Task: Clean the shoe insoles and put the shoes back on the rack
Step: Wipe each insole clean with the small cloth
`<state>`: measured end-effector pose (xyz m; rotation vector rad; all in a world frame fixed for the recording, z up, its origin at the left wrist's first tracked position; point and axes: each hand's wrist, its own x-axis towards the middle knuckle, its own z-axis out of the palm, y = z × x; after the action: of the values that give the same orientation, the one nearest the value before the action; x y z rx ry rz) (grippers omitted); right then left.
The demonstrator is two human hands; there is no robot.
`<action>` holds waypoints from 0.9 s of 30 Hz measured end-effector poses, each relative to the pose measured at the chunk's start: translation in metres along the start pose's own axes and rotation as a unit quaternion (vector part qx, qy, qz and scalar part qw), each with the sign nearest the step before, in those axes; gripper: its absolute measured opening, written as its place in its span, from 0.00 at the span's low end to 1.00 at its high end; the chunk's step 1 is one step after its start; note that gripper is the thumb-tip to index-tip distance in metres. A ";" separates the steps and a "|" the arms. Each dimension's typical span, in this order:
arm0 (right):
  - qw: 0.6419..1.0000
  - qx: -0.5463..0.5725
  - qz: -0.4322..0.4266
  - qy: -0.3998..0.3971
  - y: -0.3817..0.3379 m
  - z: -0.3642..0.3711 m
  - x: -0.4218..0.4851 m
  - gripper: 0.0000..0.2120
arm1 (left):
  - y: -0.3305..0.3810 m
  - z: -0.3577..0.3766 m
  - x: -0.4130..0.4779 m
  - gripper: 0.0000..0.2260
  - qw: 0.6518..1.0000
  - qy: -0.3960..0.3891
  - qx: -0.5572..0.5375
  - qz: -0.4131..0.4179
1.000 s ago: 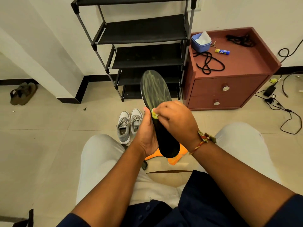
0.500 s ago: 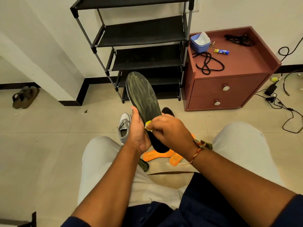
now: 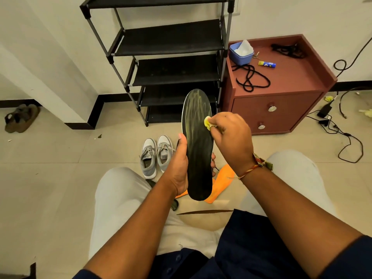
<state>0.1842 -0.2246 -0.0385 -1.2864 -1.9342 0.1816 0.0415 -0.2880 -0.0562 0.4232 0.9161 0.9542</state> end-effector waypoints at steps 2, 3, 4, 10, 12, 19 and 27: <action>0.999 0.012 -0.022 -0.039 -0.005 0.004 -0.005 0.04 | 0.006 -0.003 -0.001 0.41 1.000 0.021 -0.015 0.016; 0.997 0.018 -0.036 -0.070 -0.008 0.007 -0.008 0.05 | 0.010 -0.004 -0.001 0.40 0.999 0.033 -0.017 0.029; 0.993 0.023 -0.049 -0.102 -0.011 0.010 -0.011 0.06 | 0.012 -0.006 -0.001 0.39 0.998 0.052 -0.014 0.045; 0.959 0.045 -0.122 -0.251 -0.030 0.025 -0.028 0.09 | 0.024 -0.015 0.000 0.35 0.982 0.155 -0.036 0.103; 0.954 0.057 -0.139 -0.258 -0.034 0.024 -0.033 0.08 | 0.027 -0.018 0.001 0.36 0.978 0.171 -0.051 0.110; 0.991 -0.003 -0.092 -0.100 -0.019 0.016 -0.013 0.03 | 0.003 0.000 -0.001 0.39 0.996 0.089 -0.010 0.028; 0.999 0.043 0.011 -0.020 0.001 0.000 0.002 0.05 | -0.012 0.007 0.002 0.47 0.998 0.016 0.033 -0.042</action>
<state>0.1847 -0.2229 -0.0380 -1.2564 -1.9256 0.3004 0.0540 -0.2921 -0.0612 0.4236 0.9891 0.8572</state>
